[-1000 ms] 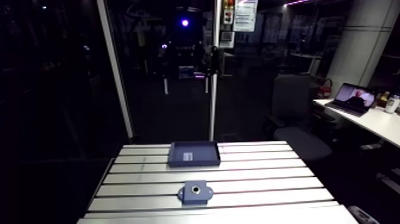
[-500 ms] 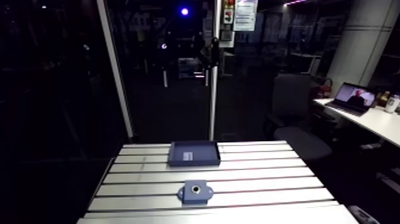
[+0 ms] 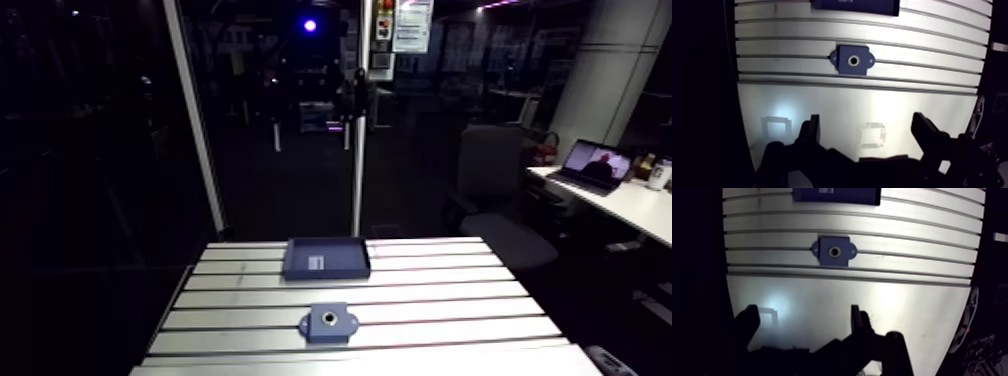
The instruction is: Pick up the bearing and press it into the housing until flush.
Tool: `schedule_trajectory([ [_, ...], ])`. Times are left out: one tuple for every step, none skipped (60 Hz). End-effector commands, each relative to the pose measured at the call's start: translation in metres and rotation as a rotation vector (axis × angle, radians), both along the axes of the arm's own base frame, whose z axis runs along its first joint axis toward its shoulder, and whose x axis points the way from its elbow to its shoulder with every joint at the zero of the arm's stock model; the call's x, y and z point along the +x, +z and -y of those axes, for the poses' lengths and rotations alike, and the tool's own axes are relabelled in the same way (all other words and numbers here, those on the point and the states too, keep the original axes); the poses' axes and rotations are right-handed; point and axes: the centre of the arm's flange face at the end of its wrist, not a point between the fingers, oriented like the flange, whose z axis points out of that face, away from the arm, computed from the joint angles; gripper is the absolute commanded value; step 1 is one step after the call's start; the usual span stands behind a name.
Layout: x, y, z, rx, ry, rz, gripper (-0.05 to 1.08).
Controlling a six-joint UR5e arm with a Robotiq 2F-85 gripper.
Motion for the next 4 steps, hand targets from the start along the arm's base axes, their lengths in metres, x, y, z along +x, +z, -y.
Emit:
schedule_trajectory([
  [0.0005, -0.0031, 0.0007, -0.001, 0.001, 0.006, 0.01],
  [0.0003, -0.0030, 0.0007, -0.001, 0.001, 0.005, 0.01],
  [0.0003, -0.0030, 0.0007, -0.001, 0.001, 0.005, 0.01],
  [0.0004, -0.0037, 0.0007, -0.001, 0.001, 0.006, 0.01],
])
